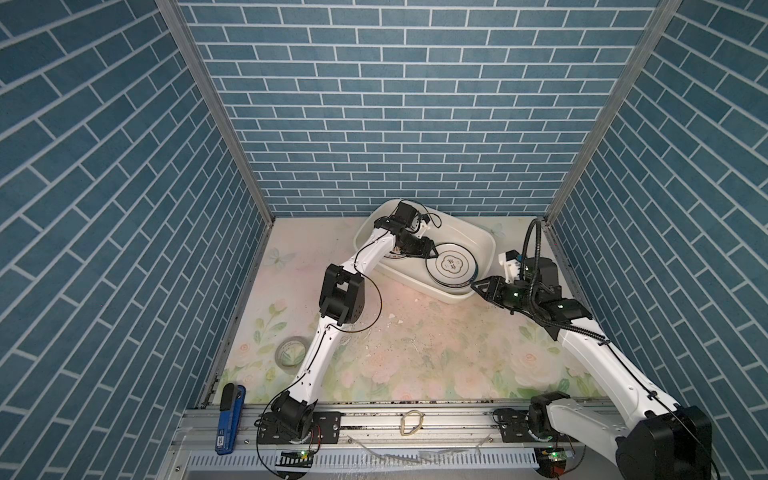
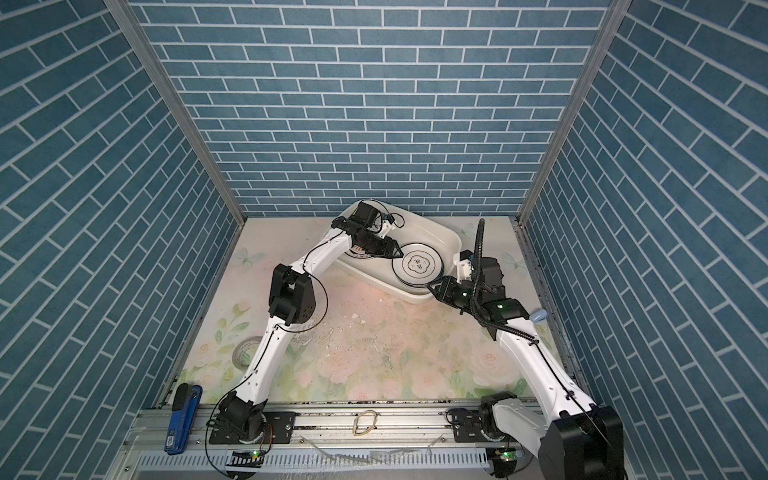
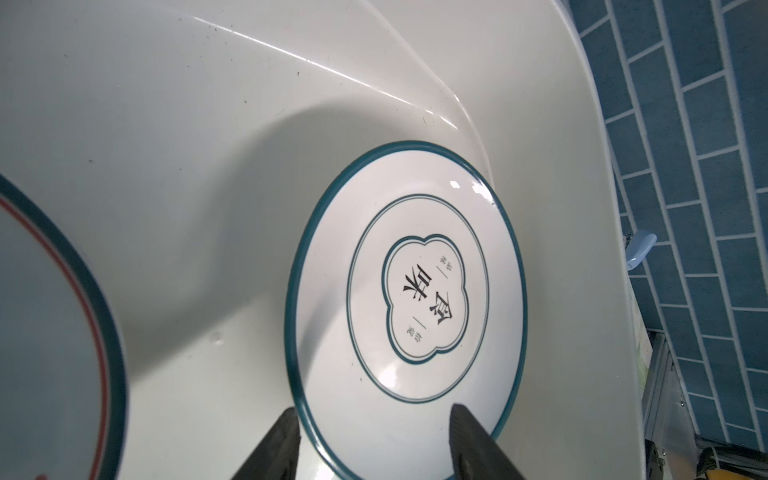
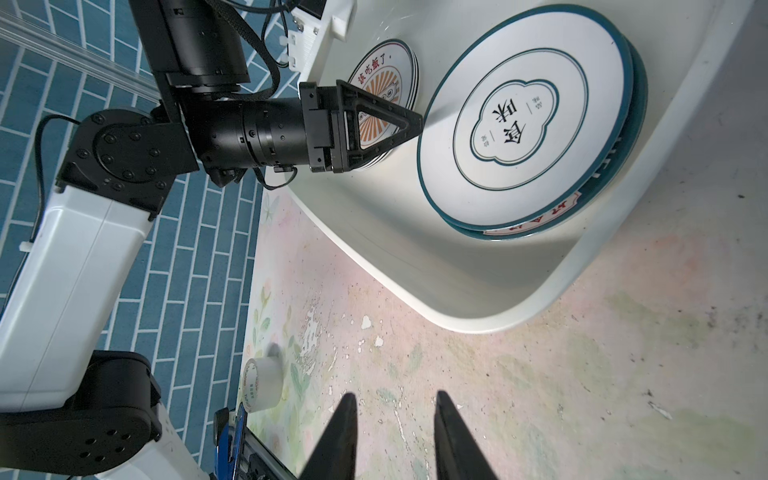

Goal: Place the plates into the plastic bin on the countertop

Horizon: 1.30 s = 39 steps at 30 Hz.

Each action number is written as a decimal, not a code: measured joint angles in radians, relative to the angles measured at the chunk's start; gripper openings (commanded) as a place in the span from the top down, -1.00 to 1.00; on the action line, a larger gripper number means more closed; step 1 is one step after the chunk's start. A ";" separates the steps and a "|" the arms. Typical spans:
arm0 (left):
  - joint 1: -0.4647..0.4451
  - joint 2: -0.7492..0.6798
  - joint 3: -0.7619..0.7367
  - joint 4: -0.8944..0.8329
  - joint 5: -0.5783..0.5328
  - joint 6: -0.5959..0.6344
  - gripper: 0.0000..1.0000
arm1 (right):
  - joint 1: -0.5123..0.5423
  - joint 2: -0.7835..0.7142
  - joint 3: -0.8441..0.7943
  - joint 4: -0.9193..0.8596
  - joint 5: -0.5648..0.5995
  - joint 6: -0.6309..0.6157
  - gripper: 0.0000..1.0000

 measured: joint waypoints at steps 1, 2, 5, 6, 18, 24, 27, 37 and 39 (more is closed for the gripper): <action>0.000 0.000 -0.001 -0.002 0.000 0.001 -0.23 | 0.000 0.000 0.000 0.001 -0.001 0.000 0.36; 0.000 0.000 -0.002 -0.002 0.000 0.002 -0.24 | -0.001 0.000 0.000 0.002 -0.001 0.000 0.36; -0.001 0.000 -0.002 -0.003 0.000 0.005 -0.24 | -0.003 0.000 0.000 0.005 -0.002 0.000 0.36; -0.001 0.000 -0.002 -0.003 -0.001 0.008 -0.25 | -0.004 0.000 0.000 0.006 -0.001 0.000 0.36; -0.002 -0.045 -0.002 -0.068 -0.064 0.097 -0.63 | -0.028 -0.015 -0.016 0.048 0.100 -0.007 0.14; 0.021 -0.256 -0.103 -0.078 -0.125 0.142 -0.99 | -0.066 -0.064 -0.037 0.080 0.278 -0.063 -0.33; 0.056 -0.436 -0.246 -0.045 -0.163 0.154 -0.99 | -0.090 -0.073 -0.043 0.103 0.366 -0.095 -0.45; 0.297 -0.863 -0.873 0.176 -0.290 0.153 -0.99 | -0.290 -0.013 -0.168 0.277 0.488 -0.150 -0.94; 0.376 -0.921 -1.036 0.251 -0.317 0.136 -0.99 | -0.308 -0.006 -0.232 0.348 0.529 -0.176 -0.97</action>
